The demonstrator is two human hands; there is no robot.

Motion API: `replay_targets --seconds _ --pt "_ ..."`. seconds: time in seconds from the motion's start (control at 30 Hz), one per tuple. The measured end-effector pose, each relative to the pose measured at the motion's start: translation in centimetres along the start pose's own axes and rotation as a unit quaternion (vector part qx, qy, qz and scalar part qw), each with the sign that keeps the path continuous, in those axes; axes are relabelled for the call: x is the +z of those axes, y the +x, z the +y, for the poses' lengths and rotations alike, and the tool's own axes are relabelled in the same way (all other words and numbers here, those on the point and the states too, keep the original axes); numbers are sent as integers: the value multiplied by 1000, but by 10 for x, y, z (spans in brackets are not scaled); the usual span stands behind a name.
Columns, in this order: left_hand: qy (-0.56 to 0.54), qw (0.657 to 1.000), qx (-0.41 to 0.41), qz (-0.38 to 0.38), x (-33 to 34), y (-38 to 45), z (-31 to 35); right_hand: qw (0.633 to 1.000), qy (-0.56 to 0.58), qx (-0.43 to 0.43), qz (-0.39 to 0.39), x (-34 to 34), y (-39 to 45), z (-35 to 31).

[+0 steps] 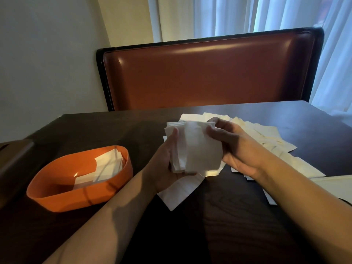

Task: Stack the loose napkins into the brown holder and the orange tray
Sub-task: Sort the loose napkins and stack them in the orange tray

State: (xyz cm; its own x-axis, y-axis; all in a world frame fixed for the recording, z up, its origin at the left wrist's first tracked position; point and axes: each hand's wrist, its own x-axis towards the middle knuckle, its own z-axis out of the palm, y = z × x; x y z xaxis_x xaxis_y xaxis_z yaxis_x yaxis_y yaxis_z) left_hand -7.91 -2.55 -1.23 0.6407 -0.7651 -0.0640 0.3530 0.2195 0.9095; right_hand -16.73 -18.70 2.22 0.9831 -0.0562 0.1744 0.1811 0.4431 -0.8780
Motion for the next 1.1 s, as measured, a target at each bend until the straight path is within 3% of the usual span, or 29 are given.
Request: replay_targets --seconds 0.07,0.17,0.4,0.47,0.63,0.73,0.87,0.93,1.03,1.1 --pt "-3 1000 -6 -12 0 0 -1 986 -146 -54 55 1 3 9" --pt "-27 999 -17 10 -3 1 0 931 -304 -129 156 -1 13 21" --pt "2 999 -30 -17 -1 1 -3 929 -303 -121 173 0 15 25" --pt "-17 1000 -24 -7 0 2 -3 938 -280 -81 189 0 16 23" --pt "-67 997 23 -16 2 -1 -1 933 -323 19 157 -2 15 25" --pt "-51 998 39 -16 5 -2 -1 940 -309 19 145 0 13 18" --pt "-28 997 63 -21 8 -2 -1 939 -343 14 -1 -1 5 14" --pt "-3 997 82 -16 5 0 -3 933 -360 -19 1 -4 4 13" --pt "116 983 139 42 -4 2 -2 894 -438 -84 32 -16 6 2" --pt "183 970 151 61 -11 1 0 861 -501 -76 23 -28 6 -6"
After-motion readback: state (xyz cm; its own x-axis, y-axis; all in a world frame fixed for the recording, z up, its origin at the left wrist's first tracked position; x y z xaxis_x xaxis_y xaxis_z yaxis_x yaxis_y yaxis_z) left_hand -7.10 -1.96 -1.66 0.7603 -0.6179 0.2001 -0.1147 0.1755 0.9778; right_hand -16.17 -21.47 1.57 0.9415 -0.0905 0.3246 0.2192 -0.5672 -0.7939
